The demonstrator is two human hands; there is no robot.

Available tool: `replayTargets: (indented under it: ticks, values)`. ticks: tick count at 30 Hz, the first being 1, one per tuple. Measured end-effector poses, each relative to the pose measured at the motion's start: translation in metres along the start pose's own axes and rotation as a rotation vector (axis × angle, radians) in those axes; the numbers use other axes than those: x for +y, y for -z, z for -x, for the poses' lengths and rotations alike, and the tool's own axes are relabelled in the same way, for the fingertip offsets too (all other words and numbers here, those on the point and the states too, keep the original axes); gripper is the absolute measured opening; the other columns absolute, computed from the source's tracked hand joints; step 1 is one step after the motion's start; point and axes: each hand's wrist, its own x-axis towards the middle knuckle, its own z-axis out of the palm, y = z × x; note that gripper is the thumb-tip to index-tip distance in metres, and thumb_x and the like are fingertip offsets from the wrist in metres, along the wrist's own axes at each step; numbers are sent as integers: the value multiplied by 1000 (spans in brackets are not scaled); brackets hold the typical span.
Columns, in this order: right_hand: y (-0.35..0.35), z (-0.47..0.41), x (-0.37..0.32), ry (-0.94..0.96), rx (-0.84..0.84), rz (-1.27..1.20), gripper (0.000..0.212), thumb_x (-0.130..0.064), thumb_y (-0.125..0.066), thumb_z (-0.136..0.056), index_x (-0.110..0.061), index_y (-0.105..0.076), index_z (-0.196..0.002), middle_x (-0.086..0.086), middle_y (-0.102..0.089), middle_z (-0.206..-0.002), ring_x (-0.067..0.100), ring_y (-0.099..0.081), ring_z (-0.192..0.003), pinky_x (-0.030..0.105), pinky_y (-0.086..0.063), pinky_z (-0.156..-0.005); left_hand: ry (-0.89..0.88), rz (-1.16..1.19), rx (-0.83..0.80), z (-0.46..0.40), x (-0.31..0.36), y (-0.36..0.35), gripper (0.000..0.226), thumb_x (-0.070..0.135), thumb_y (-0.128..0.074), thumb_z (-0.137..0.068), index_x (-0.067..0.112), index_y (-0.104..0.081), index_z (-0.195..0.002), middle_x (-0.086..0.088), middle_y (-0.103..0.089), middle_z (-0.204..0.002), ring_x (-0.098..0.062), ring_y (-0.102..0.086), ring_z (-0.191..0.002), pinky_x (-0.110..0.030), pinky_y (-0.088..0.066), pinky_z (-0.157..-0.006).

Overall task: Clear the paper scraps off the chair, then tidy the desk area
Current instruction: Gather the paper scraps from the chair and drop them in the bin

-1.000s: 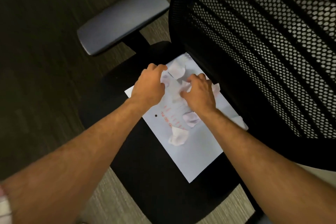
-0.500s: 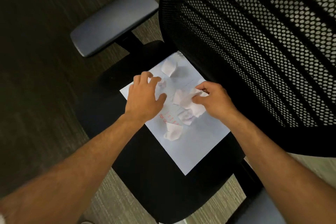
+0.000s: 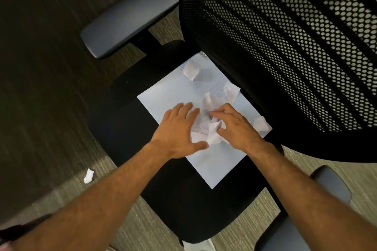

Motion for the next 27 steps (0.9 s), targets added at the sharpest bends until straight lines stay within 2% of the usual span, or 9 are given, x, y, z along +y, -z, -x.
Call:
replayTargets:
  ticks: [2, 4, 6, 9, 16, 19, 21, 23, 27]
  values:
    - [-4, -1, -3, -10, 17, 56, 40, -7, -69, -90, -19, -63, -128, 2, -50, -123, 23, -58, -107, 32, -52, -91, -26, -27, 13, 6, 3, -7, 100, 80, -57, -71, 26, -31, -151, -6, -27, -162, -32, -20, -149, -50, -20, -120]
    - [-7, 0, -6, -30, 43, 113, 34, -9, -69, -90, -20, -65, -121, 3, -50, -121, 24, -53, -106, 35, -53, -86, -49, -42, 34, 9, 6, -12, 86, 69, -65, -76, 25, -40, -147, -7, -34, -158, -32, -25, -146, -48, -25, -118]
    - [-10, 1, -9, -51, 59, 167, 28, -12, -70, -90, -19, -64, -116, 4, -51, -121, 25, -48, -107, 34, -51, -81, -66, -46, 66, 11, 7, -14, 67, 52, -70, -84, 22, -49, -140, -7, -42, -151, -32, -31, -143, -47, -30, -115]
    - [-13, 5, -11, -71, 66, 208, 29, -14, -71, -90, -17, -63, -118, 6, -52, -125, 25, -48, -108, 35, -52, -82, -53, -38, 63, 12, 7, -10, 47, 36, -71, -89, 21, -58, -131, -4, -49, -140, -28, -42, -131, -43, -40, -107]
    - [-16, 15, -11, -127, 102, 46, 26, -3, -65, -90, -15, -62, -113, 5, -56, -115, 26, -58, -105, 27, -43, -78, 42, 109, 12, 14, 2, -1, 26, 9, -63, -94, 22, -60, -116, 2, -54, -117, -17, -45, -99, -34, -52, -77]
    - [-13, 18, -15, -145, 15, -2, 52, -7, -66, -91, -25, -50, -137, 1, -55, -129, 22, -54, -119, 26, -43, -90, 99, 173, -10, 15, -1, 1, 26, 7, -61, -94, 22, -58, -116, 1, -54, -113, -17, -50, -95, -39, -55, -79]
    - [-11, 18, -19, -135, -46, 7, 63, -7, -64, -93, -31, -41, -147, 0, -51, -133, 21, -50, -123, 28, -42, -95, 140, 247, -5, 13, -2, 5, 37, 6, -62, -93, 22, -52, -124, -1, -56, -113, -20, -57, -93, -40, -56, -79]
    - [-11, 18, -22, -111, -75, 49, 58, -5, -63, -93, -30, -46, -143, 1, -50, -129, 23, -51, -119, 26, -41, -90, 171, 334, 1, 5, -2, 14, 50, 6, -62, -92, 23, -44, -135, -3, -58, -113, -23, -61, -94, -39, -56, -82]
    - [-15, 19, -25, -58, -13, 117, 26, -8, -58, -95, -16, -60, -120, 7, -52, -117, 26, -57, -103, 25, -40, -77, 142, 321, 1, -27, 0, 40, 68, 5, -61, -93, 26, -31, -150, -9, -59, -120, -29, -61, -107, -43, -54, -90]
